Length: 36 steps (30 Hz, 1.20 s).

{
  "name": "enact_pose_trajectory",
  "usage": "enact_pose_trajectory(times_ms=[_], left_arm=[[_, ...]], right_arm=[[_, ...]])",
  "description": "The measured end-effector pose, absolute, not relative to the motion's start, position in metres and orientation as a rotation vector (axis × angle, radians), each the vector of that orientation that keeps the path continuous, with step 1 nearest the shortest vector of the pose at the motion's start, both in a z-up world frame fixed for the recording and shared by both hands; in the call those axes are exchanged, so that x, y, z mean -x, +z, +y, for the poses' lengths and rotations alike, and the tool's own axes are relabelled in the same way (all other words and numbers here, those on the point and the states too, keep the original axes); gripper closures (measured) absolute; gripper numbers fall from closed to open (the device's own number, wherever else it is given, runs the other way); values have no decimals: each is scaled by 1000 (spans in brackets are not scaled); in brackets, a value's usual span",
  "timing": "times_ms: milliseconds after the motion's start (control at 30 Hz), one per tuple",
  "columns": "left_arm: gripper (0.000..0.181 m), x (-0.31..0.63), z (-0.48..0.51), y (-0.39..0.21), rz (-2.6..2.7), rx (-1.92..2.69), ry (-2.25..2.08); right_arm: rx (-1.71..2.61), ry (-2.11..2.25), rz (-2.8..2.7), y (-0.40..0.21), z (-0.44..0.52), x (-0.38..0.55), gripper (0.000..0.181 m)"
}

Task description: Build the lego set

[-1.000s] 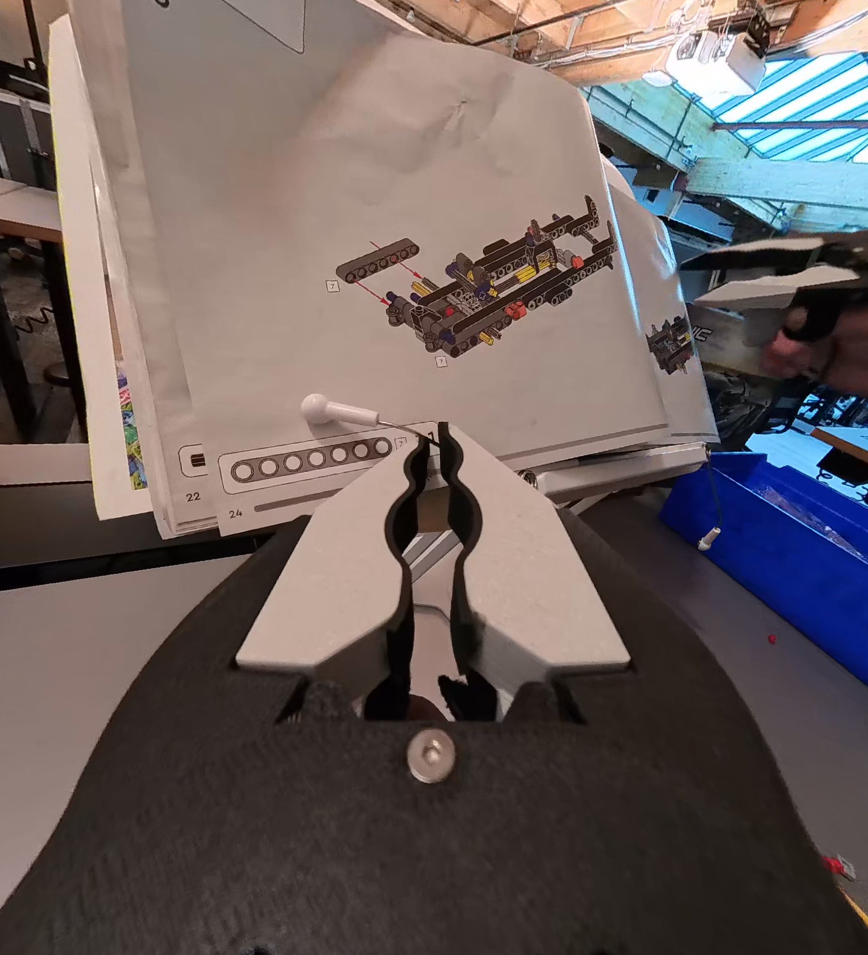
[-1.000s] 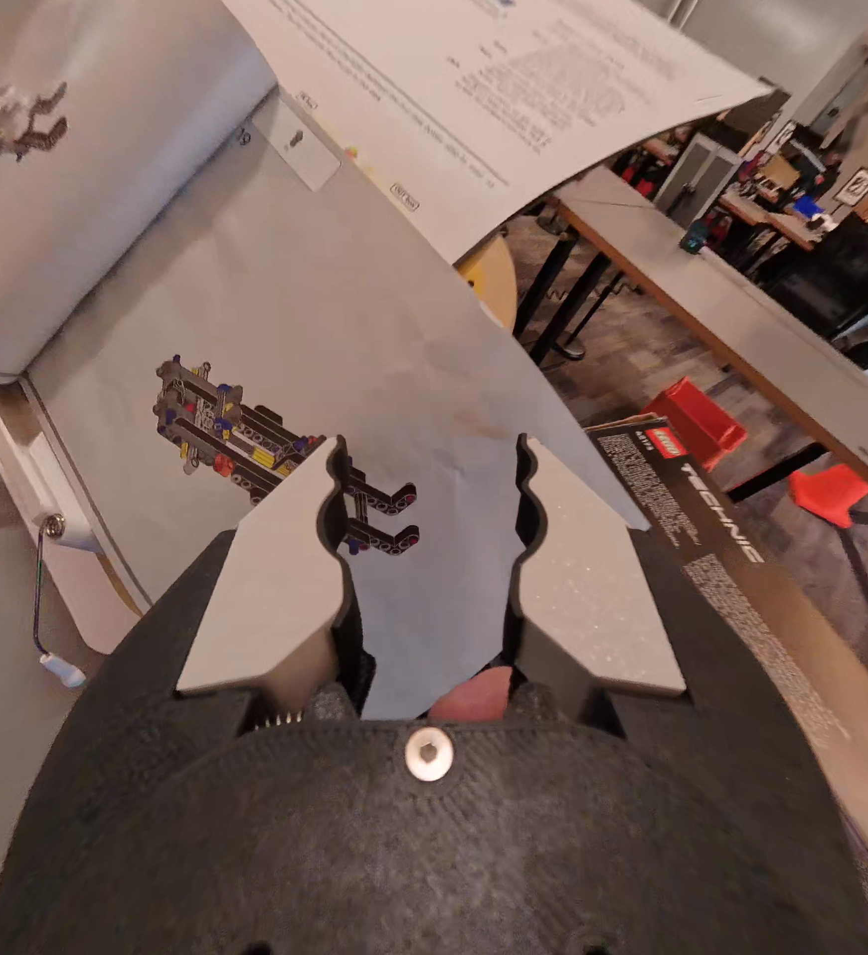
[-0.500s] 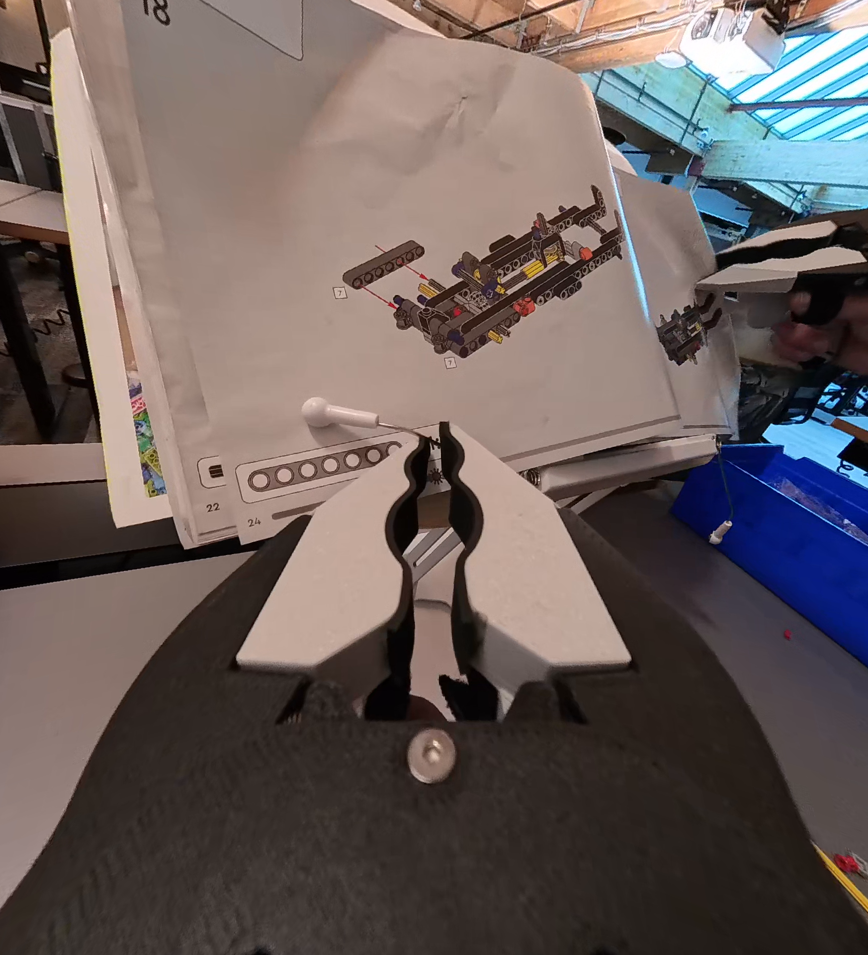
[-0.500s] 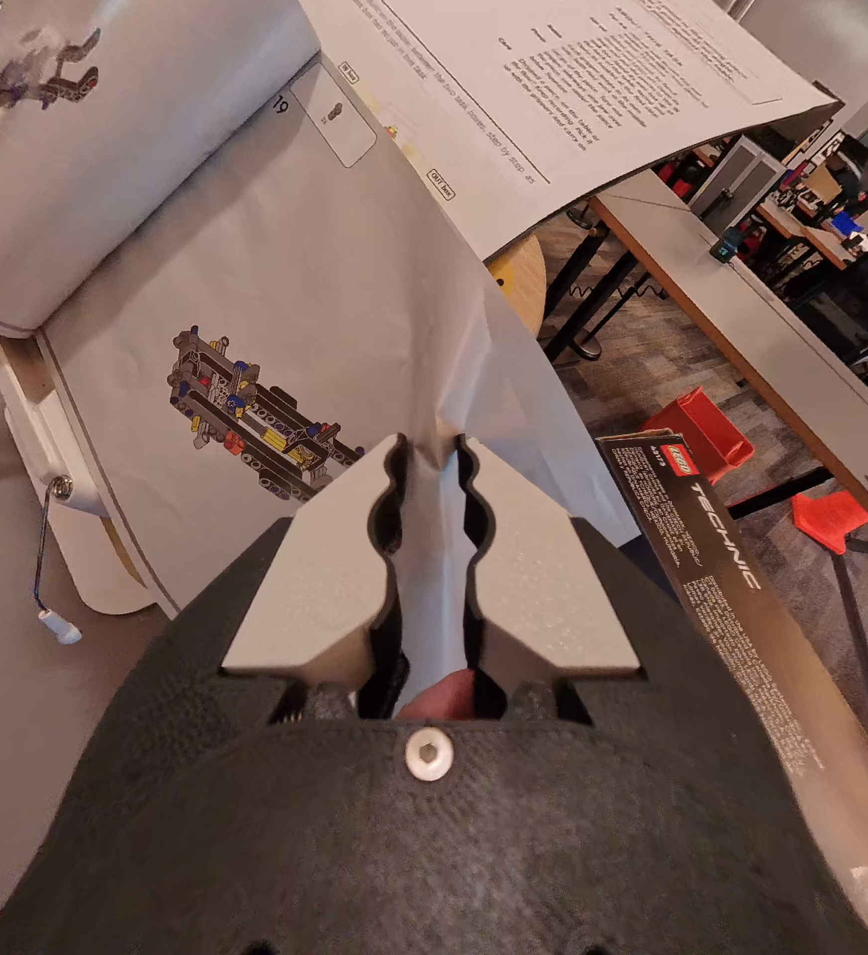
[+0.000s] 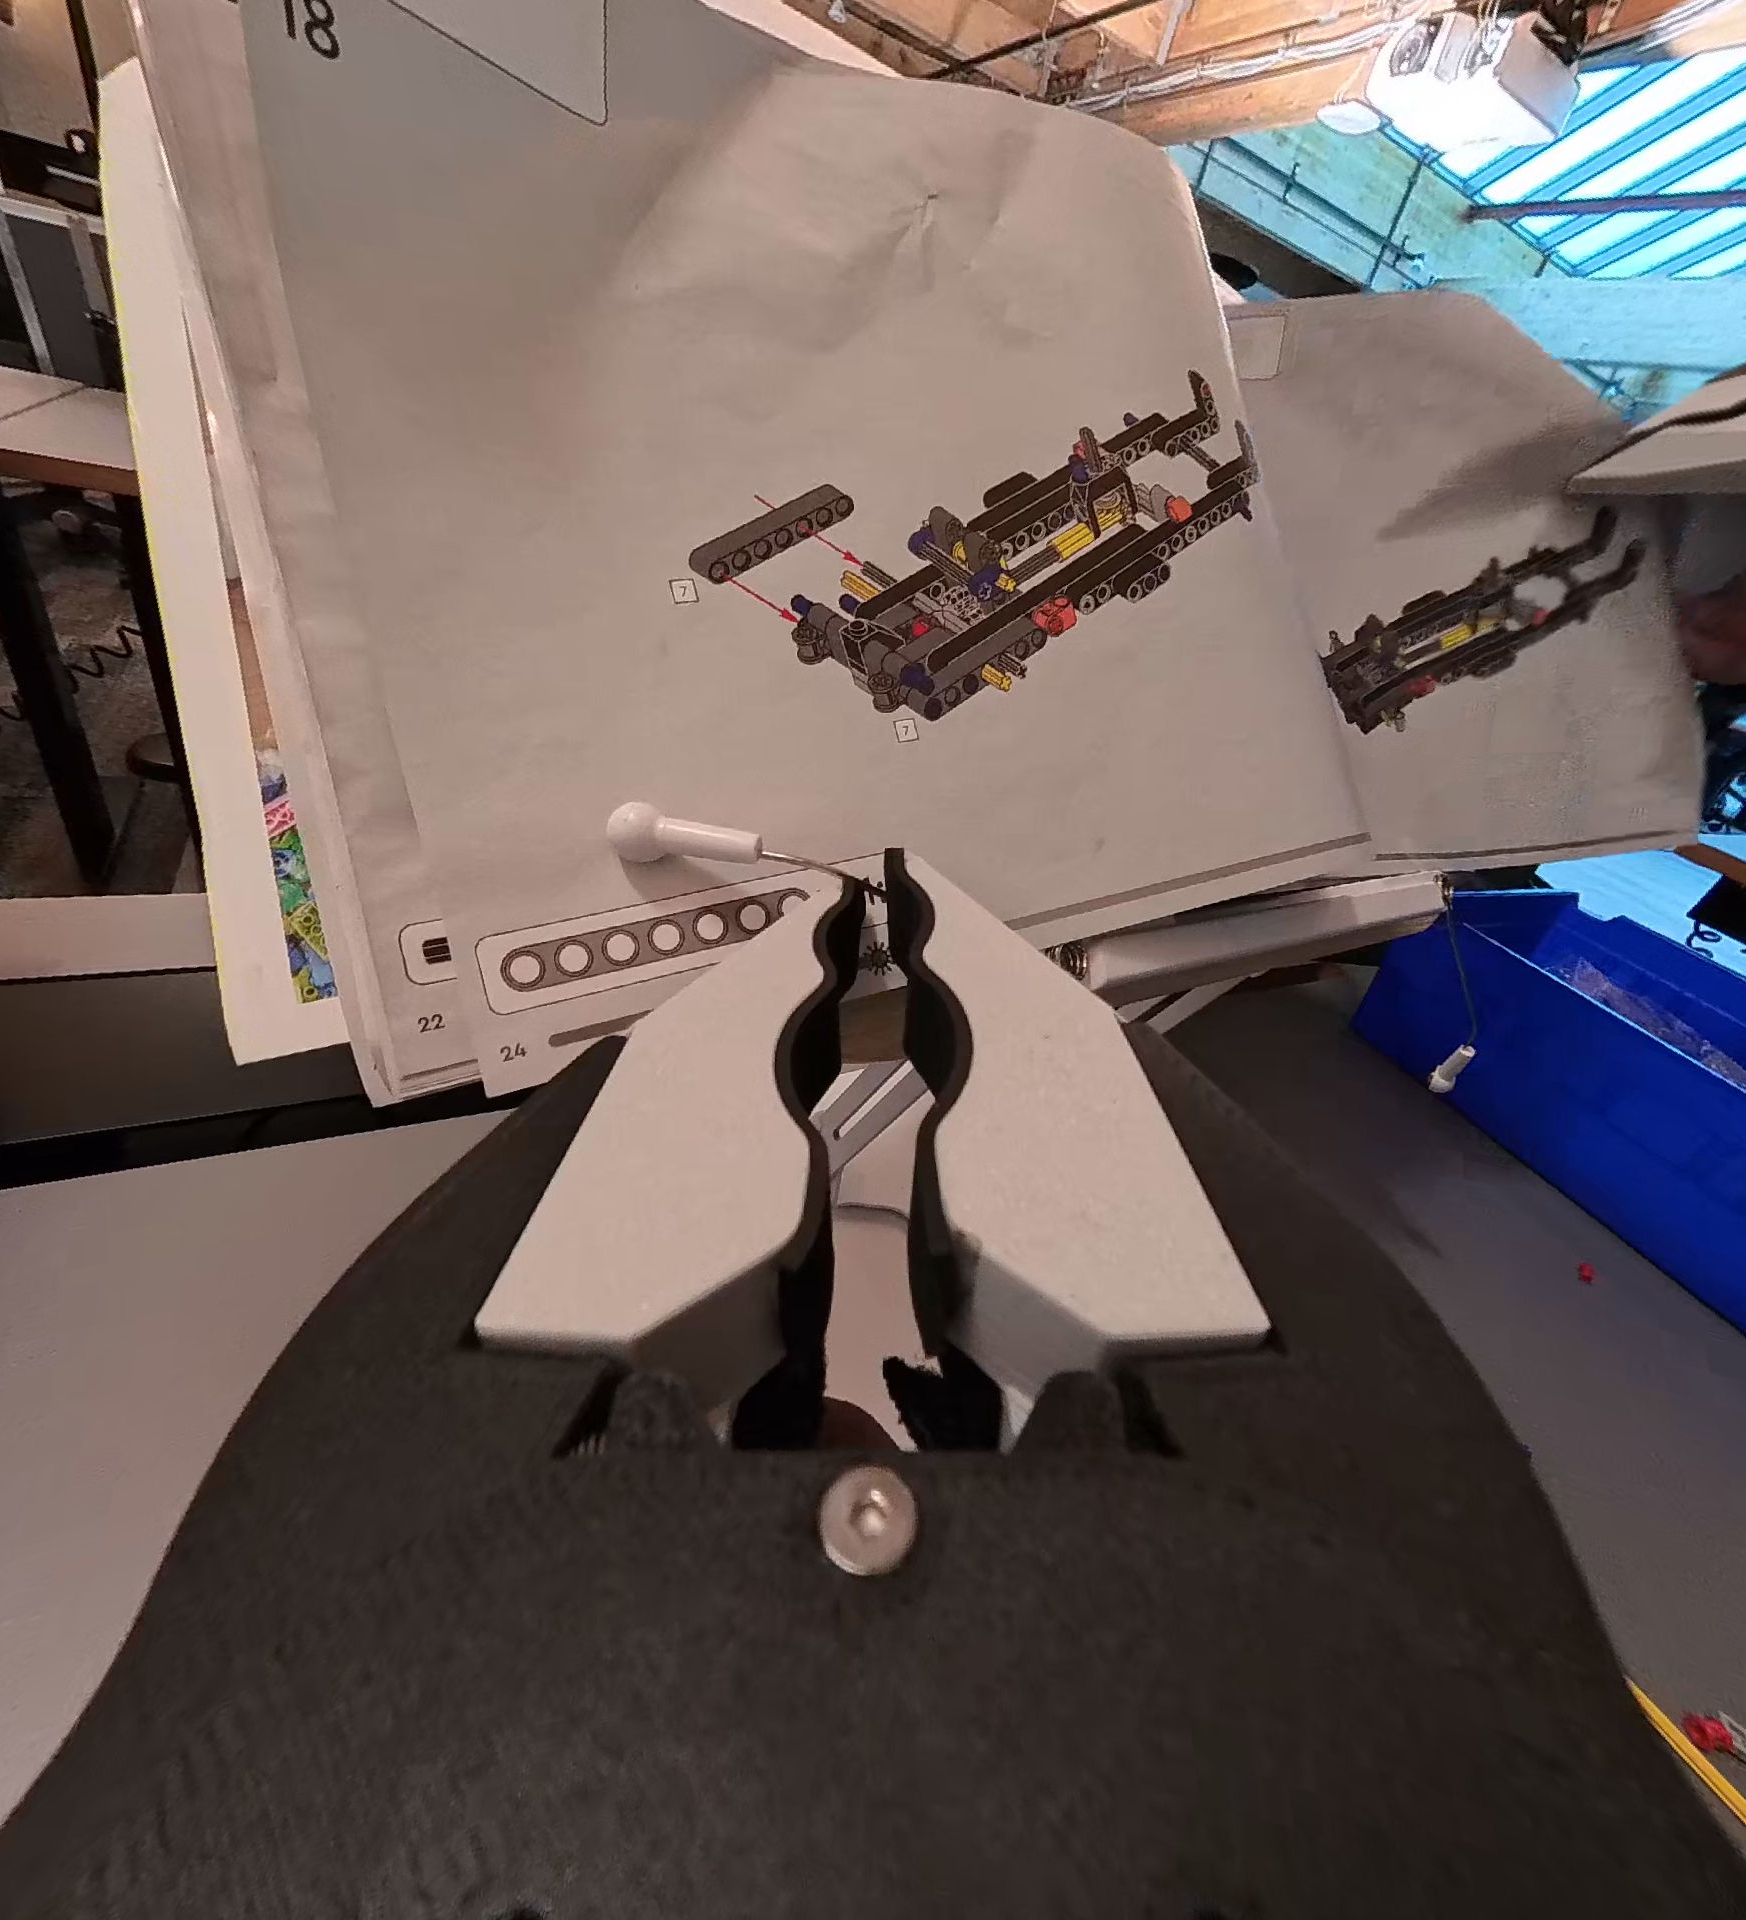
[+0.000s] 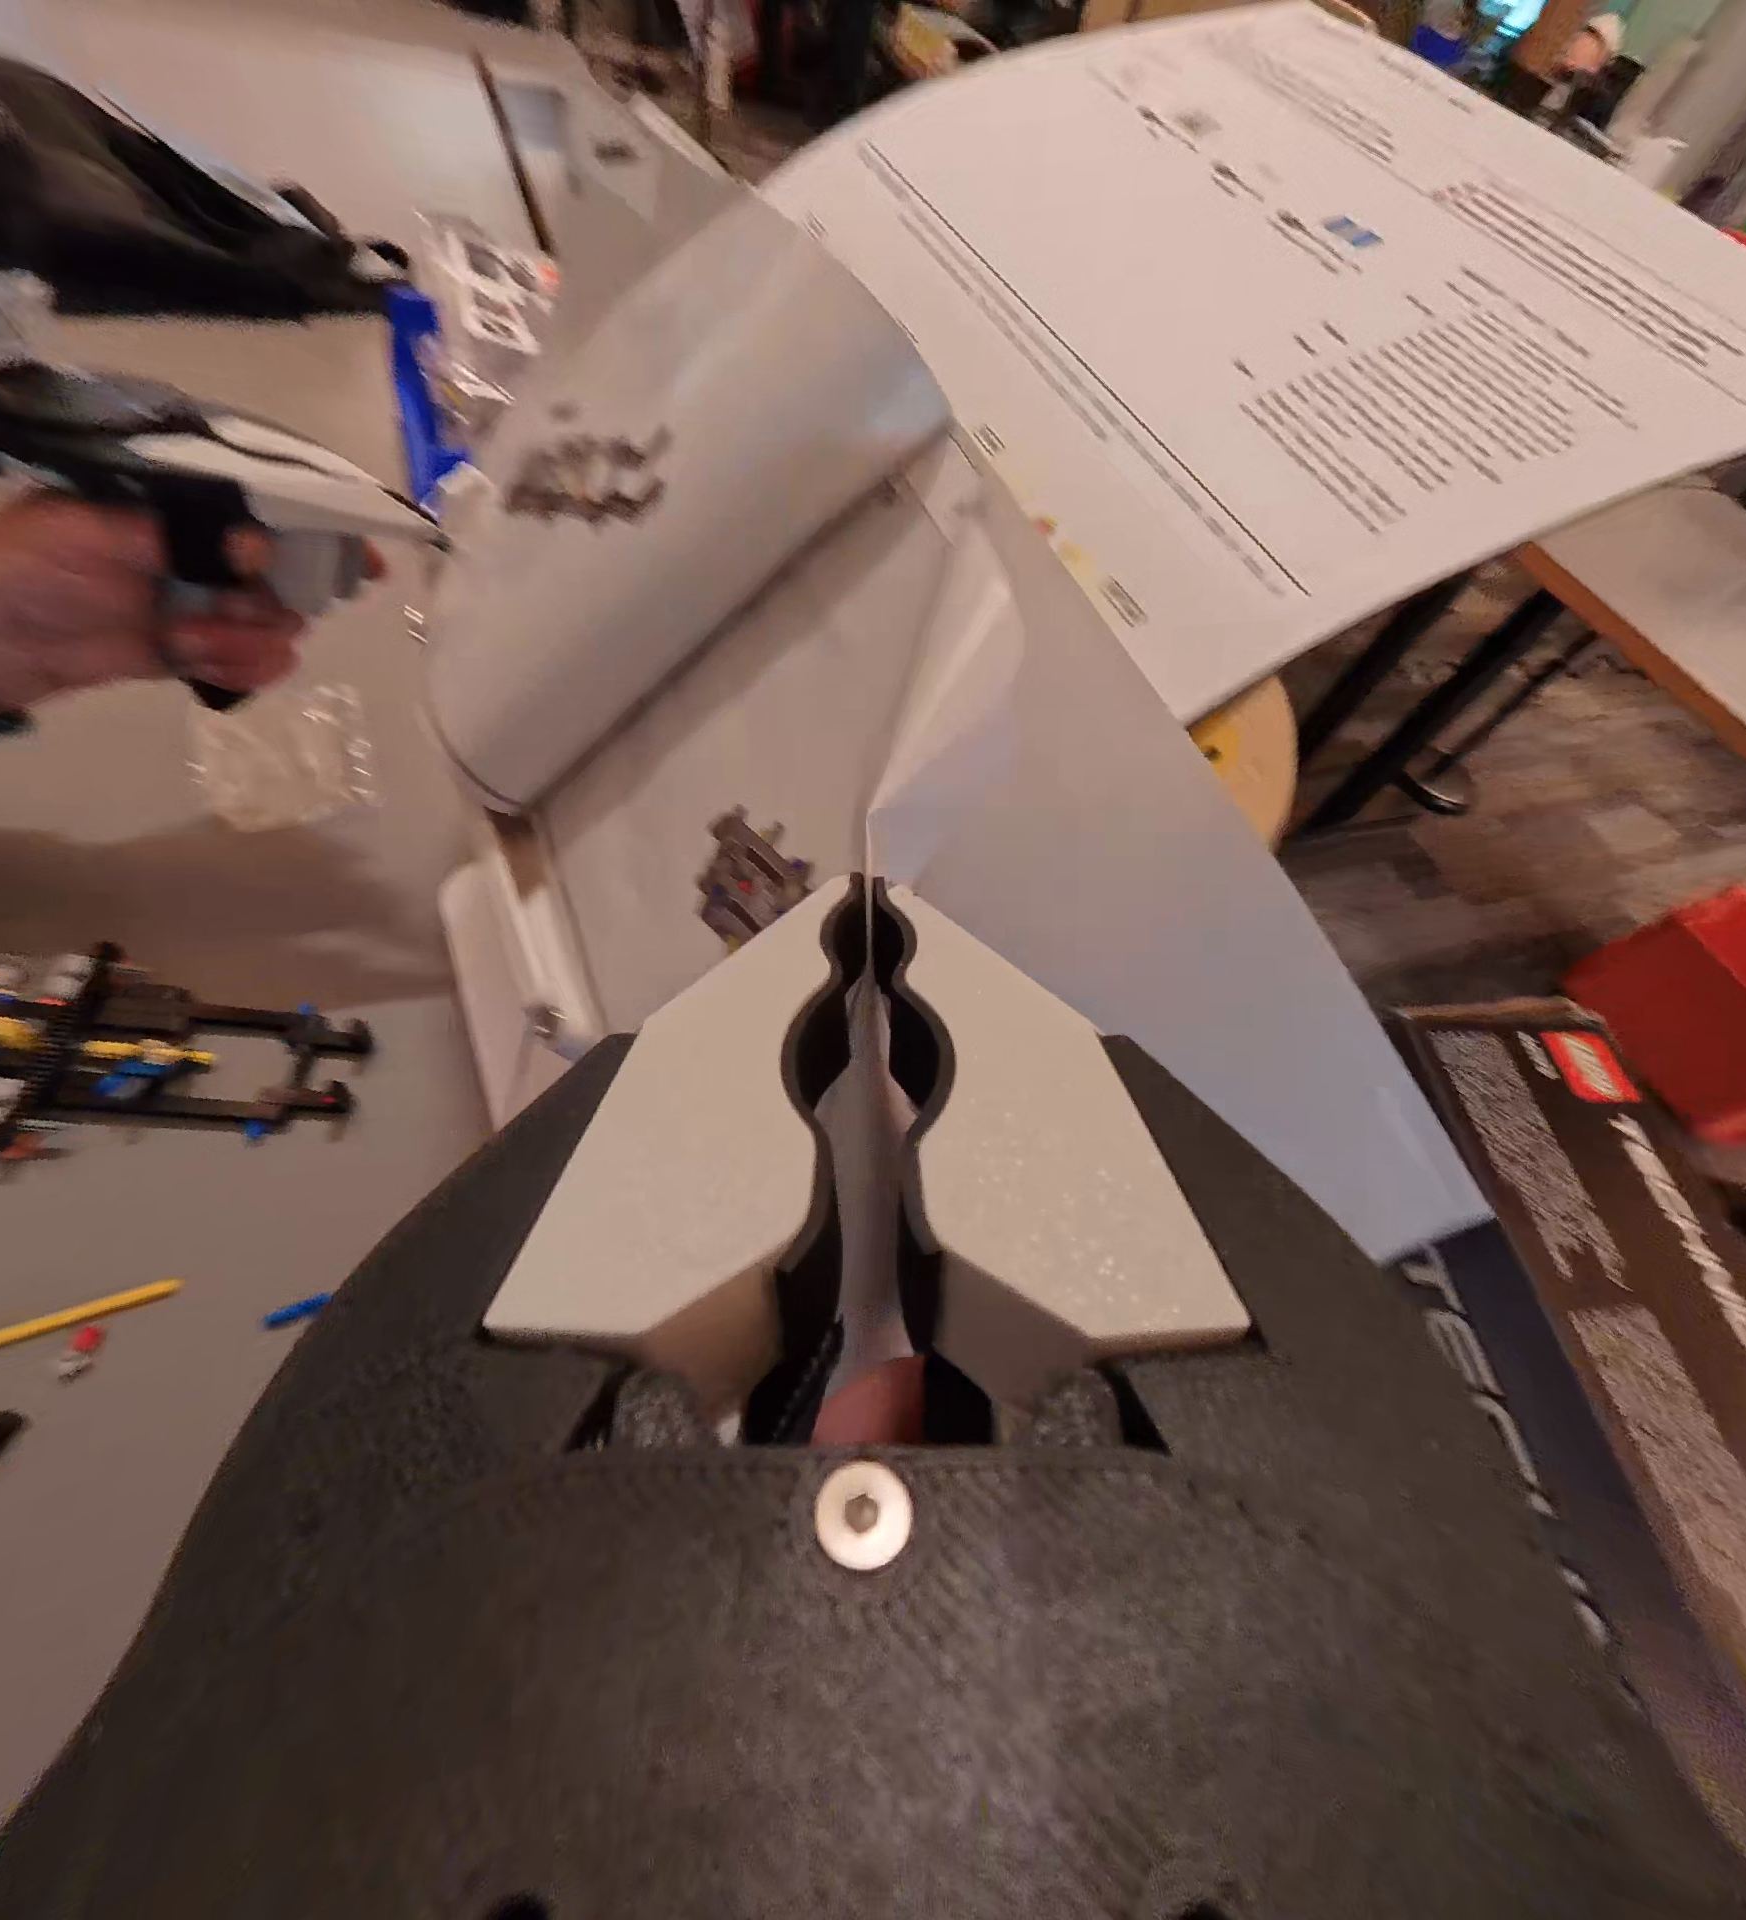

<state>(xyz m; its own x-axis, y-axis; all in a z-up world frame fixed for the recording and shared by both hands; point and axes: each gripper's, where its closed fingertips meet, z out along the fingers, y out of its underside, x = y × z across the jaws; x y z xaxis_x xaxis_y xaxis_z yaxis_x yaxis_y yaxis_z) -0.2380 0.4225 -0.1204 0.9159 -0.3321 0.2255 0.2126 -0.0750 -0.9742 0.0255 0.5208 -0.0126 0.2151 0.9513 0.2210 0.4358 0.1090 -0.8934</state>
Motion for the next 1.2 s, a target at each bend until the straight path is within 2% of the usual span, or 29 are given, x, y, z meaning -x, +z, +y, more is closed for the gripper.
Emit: enact_pose_trajectory(times_ms=[33,200,400,467,567,633,733,833,1000,1200], left_arm=[[179,238,423,-120,94,1583,-451],[179,238,422,-120,92,1580,-456],[179,238,422,-121,90,1581,-463],[179,238,422,-121,85,1581,-468],[179,238,421,-121,88,1584,-469],[179,238,421,-121,90,1583,-474],[179,238,421,-121,93,1575,-485],[179,238,422,-121,90,1563,-513],[179,238,421,-121,88,1560,-515],[179,238,421,-122,84,1563,-509]], right_arm=[[1478,712,-1388,-8,512,-20,181],[1390,937,-1403,18,475,22,181],[1345,893,-1449,14,453,120,180],[1328,883,-1508,4,441,154,144],[1249,937,-1545,8,423,174,122],[1198,1017,-1482,27,421,163,114],[1079,1232,-1208,76,428,107,119],[1048,1252,-919,89,457,38,137],[1428,726,-1158,-27,499,2,147],[1475,623,-1429,-74,477,25,150]])
